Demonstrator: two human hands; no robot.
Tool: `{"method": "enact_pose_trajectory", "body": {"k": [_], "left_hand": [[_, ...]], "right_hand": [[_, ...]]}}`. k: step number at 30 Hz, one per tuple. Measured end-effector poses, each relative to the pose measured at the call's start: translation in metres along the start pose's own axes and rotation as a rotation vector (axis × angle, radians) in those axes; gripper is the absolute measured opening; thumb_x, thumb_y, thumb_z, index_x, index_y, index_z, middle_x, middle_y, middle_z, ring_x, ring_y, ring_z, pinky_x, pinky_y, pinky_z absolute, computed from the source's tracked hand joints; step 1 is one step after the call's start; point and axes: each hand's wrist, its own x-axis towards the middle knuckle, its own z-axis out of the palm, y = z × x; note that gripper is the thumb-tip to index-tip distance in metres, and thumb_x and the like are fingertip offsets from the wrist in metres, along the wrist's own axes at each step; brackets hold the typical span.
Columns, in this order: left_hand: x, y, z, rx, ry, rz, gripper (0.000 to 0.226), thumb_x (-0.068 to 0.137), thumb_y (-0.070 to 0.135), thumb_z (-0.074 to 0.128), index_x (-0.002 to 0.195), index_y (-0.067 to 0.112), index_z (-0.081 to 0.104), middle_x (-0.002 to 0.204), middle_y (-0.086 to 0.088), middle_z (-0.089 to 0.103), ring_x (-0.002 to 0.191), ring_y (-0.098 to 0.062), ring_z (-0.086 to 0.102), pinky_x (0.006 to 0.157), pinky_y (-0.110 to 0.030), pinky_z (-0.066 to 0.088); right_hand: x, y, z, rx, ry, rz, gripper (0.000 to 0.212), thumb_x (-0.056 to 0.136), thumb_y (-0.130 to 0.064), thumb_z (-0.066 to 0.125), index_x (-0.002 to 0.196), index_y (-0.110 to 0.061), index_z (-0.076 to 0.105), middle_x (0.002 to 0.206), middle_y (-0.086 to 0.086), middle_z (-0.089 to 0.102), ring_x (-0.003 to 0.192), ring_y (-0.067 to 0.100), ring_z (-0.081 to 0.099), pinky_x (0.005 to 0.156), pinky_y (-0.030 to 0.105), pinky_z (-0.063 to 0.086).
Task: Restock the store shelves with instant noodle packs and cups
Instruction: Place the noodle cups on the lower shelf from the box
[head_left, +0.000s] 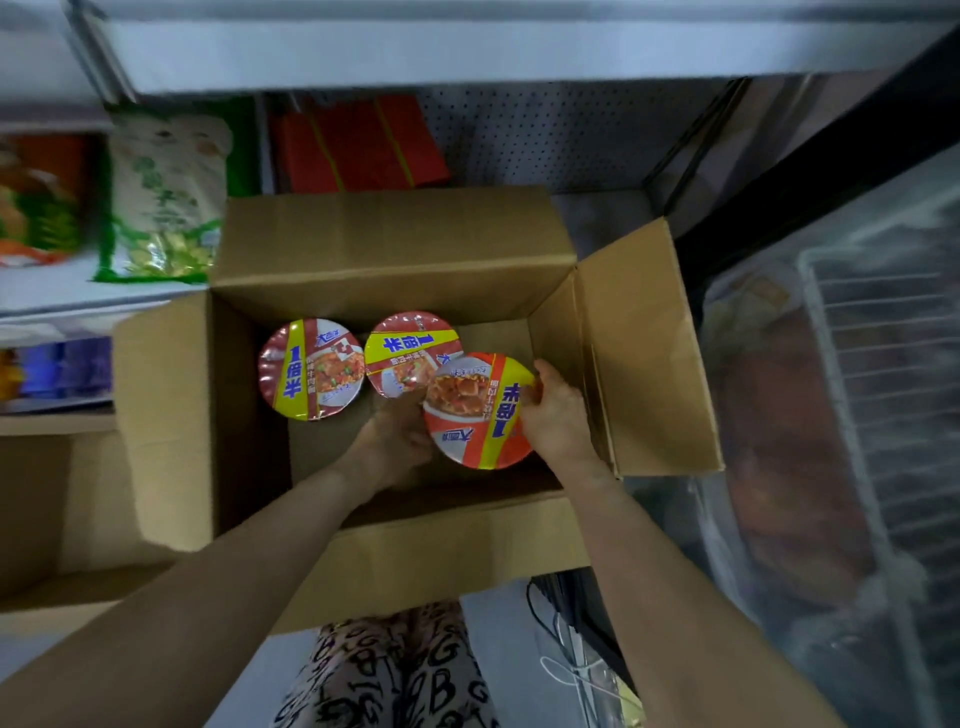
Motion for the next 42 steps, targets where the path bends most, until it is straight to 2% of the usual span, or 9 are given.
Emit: {"method": "enact_pose_trajectory", "body": {"k": [4, 6, 10, 13, 17, 21, 28, 36, 42], "left_hand": [[-0.044, 0.030, -0.038, -0.123, 0.086, 0.101, 0.065, 0.079, -0.005, 0.074, 0.136, 0.017, 0.049, 0.113, 0.007, 0.058, 0.096, 0.005, 0.060, 0.073, -0.004, 0.045], [-0.063, 0.042, -0.057, -0.157, 0.105, 0.152, 0.058, 0.081, -0.006, 0.072, 0.130, 0.019, 0.052, 0.103, 0.011, 0.062, 0.079, 0.015, 0.061, 0.067, -0.004, 0.049], [-0.104, 0.056, -0.091, -0.293, 0.142, 0.199, 0.054, 0.085, -0.004, 0.069, 0.135, 0.012, 0.055, 0.111, 0.000, 0.068, 0.091, 0.001, 0.067, 0.075, -0.013, 0.054], [-0.135, 0.067, -0.107, -0.373, 0.192, 0.242, 0.044, 0.089, 0.013, 0.069, 0.129, 0.029, 0.058, 0.116, 0.007, 0.067, 0.109, -0.014, 0.064, 0.090, -0.032, 0.056], [-0.176, 0.080, -0.117, -0.520, 0.282, 0.291, 0.028, 0.095, 0.020, 0.063, 0.119, 0.033, 0.059, 0.120, 0.003, 0.066, 0.113, -0.020, 0.062, 0.093, -0.049, 0.054], [-0.220, 0.092, -0.119, -0.604, 0.368, 0.345, 0.021, 0.100, 0.019, 0.053, 0.120, 0.026, 0.051, 0.117, 0.003, 0.065, 0.105, -0.017, 0.064, 0.082, -0.042, 0.058], [-0.291, 0.082, -0.140, -0.623, 0.561, 0.385, 0.038, 0.098, 0.037, 0.054, 0.133, 0.029, 0.045, 0.123, 0.002, 0.058, 0.113, -0.018, 0.061, 0.077, -0.037, 0.058], [-0.372, 0.040, -0.176, -0.687, 0.732, 0.399, 0.038, 0.102, 0.034, 0.047, 0.139, 0.027, 0.044, 0.125, -0.003, 0.058, 0.091, -0.003, 0.063, 0.056, -0.019, 0.055], [-0.428, -0.010, -0.234, -0.687, 0.840, 0.362, 0.045, 0.099, 0.042, 0.049, 0.142, 0.030, 0.043, 0.127, -0.004, 0.059, 0.104, -0.015, 0.064, 0.061, -0.024, 0.058]], "right_hand": [[-0.039, -0.029, -0.029, 0.186, -0.024, 0.018, 0.037, 0.103, -0.026, 0.046, 0.139, -0.017, 0.052, 0.126, 0.011, 0.062, 0.114, 0.025, 0.060, 0.098, 0.042, 0.051], [-0.056, -0.045, -0.043, 0.258, -0.015, 0.016, 0.032, 0.103, -0.027, 0.046, 0.131, -0.018, 0.059, 0.121, 0.009, 0.064, 0.109, 0.023, 0.061, 0.096, 0.042, 0.052], [-0.082, -0.079, -0.071, 0.430, 0.037, 0.010, 0.028, 0.102, -0.026, 0.050, 0.124, -0.018, 0.064, 0.110, -0.003, 0.061, 0.104, 0.016, 0.060, 0.094, 0.035, 0.050], [-0.099, -0.105, -0.088, 0.528, 0.046, -0.031, 0.020, 0.100, -0.025, 0.052, 0.112, -0.022, 0.067, 0.113, -0.001, 0.067, 0.104, 0.016, 0.062, 0.090, 0.032, 0.049], [-0.124, -0.134, -0.106, 0.630, 0.017, -0.128, 0.018, 0.095, -0.022, 0.056, 0.103, -0.021, 0.072, 0.111, 0.003, 0.072, 0.104, 0.019, 0.066, 0.097, 0.042, 0.052], [-0.155, -0.158, -0.122, 0.800, -0.129, -0.224, 0.026, 0.099, -0.023, 0.054, 0.121, -0.016, 0.066, 0.114, 0.005, 0.071, 0.103, 0.015, 0.066, 0.082, 0.031, 0.054], [-0.212, -0.196, -0.122, 0.829, -0.418, -0.494, 0.075, 0.071, -0.049, 0.079, 0.133, -0.015, 0.055, 0.124, 0.005, 0.068, 0.116, 0.019, 0.064, 0.105, 0.041, 0.048], [-0.271, -0.255, -0.079, 0.685, -0.564, -0.707, 0.087, 0.062, -0.036, 0.088, 0.138, -0.021, 0.050, 0.131, -0.003, 0.062, 0.122, 0.011, 0.058, 0.100, 0.037, 0.052], [-0.314, -0.330, -0.028, 0.643, -0.653, -0.777, 0.089, 0.057, -0.040, 0.093, 0.135, -0.023, 0.053, 0.132, -0.004, 0.062, 0.125, 0.014, 0.056, 0.108, 0.046, 0.045]]}}
